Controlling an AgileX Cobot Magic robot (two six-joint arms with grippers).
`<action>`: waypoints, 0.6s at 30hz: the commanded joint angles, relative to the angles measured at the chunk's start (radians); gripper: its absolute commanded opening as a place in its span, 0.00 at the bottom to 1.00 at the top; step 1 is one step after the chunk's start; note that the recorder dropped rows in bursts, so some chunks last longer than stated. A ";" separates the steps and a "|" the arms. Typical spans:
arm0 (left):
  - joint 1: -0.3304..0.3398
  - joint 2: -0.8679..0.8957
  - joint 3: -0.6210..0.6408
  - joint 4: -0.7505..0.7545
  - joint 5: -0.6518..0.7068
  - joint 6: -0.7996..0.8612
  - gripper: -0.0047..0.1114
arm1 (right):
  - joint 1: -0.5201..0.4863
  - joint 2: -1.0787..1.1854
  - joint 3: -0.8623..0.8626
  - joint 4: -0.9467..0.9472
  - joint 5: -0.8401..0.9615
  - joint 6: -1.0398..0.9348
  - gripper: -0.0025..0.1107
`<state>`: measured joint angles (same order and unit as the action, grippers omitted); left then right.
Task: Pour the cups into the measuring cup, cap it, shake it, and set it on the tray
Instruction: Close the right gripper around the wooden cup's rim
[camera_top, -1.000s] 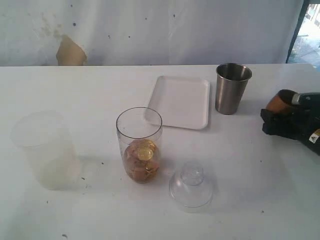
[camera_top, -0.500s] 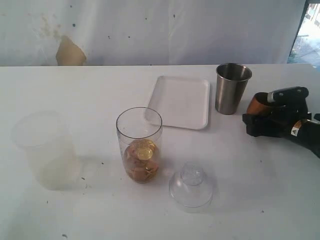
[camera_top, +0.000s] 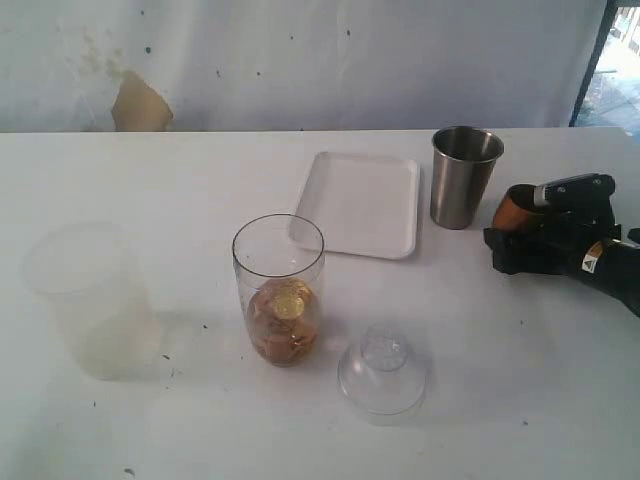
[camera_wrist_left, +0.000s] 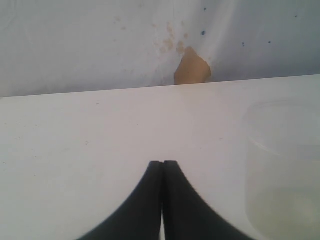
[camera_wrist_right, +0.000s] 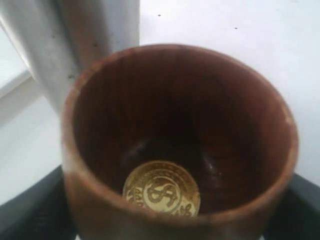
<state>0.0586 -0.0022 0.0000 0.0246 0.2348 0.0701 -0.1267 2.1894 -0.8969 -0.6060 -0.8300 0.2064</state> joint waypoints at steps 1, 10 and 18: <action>-0.001 0.002 0.000 -0.009 -0.003 -0.002 0.04 | 0.004 0.006 0.001 -0.017 0.021 0.001 0.17; -0.001 0.002 0.000 -0.009 -0.003 -0.002 0.04 | 0.004 0.006 0.003 -0.014 0.061 0.025 0.74; -0.001 0.002 0.000 -0.009 -0.003 -0.002 0.04 | 0.004 0.006 0.003 -0.014 0.073 0.025 0.74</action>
<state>0.0586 -0.0022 0.0000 0.0246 0.2348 0.0701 -0.1267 2.1933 -0.8969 -0.6107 -0.7832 0.2257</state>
